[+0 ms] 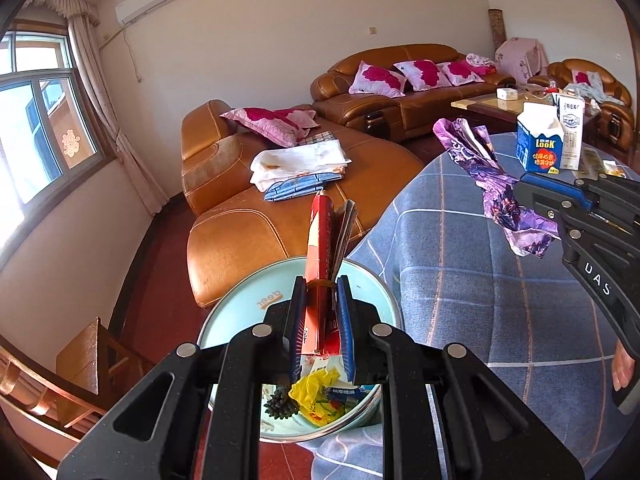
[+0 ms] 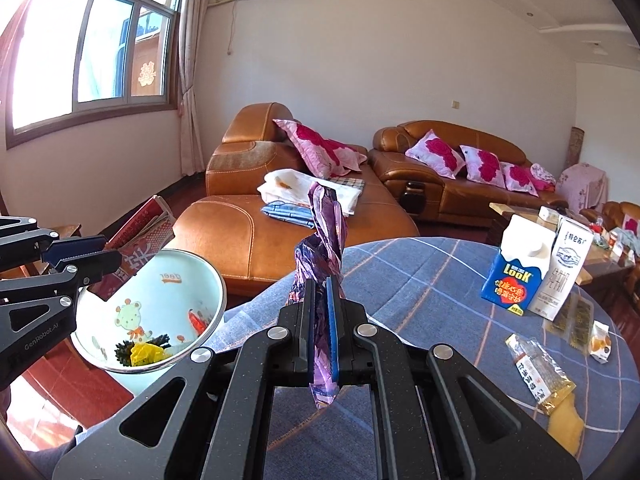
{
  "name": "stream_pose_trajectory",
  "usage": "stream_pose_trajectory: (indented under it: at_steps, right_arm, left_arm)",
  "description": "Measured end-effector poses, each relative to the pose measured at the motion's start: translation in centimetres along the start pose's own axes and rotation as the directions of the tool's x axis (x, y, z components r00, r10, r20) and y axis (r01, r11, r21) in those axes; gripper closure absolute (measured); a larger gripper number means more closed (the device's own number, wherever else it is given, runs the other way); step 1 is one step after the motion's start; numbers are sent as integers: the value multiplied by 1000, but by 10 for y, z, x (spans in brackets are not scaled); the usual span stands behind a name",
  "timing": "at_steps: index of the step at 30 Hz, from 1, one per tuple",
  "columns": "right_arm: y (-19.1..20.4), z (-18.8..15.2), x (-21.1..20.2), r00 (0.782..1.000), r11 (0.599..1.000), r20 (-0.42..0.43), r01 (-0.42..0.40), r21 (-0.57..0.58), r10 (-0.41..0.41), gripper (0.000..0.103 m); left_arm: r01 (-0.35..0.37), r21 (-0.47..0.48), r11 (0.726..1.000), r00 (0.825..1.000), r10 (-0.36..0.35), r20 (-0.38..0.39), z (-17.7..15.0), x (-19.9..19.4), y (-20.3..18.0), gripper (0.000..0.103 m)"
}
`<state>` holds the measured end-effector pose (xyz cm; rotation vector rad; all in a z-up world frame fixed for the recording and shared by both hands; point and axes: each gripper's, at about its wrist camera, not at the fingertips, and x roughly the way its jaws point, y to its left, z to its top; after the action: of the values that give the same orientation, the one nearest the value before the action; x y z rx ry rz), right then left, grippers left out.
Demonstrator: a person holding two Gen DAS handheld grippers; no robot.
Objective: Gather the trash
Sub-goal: 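Carry red box with left tool while right tool carries purple wrapper over bucket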
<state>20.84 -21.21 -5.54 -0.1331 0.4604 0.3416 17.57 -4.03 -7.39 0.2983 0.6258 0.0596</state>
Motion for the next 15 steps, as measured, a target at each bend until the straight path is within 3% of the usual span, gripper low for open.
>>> stream_pose_trajectory:
  at_steps: [15]
  right_arm:
    - [27, 7, 14, 998, 996, 2, -69, -50, 69, 97]
  left_arm:
    - [-70, -29, 997, 997, 69, -29, -12, 3, 31, 88]
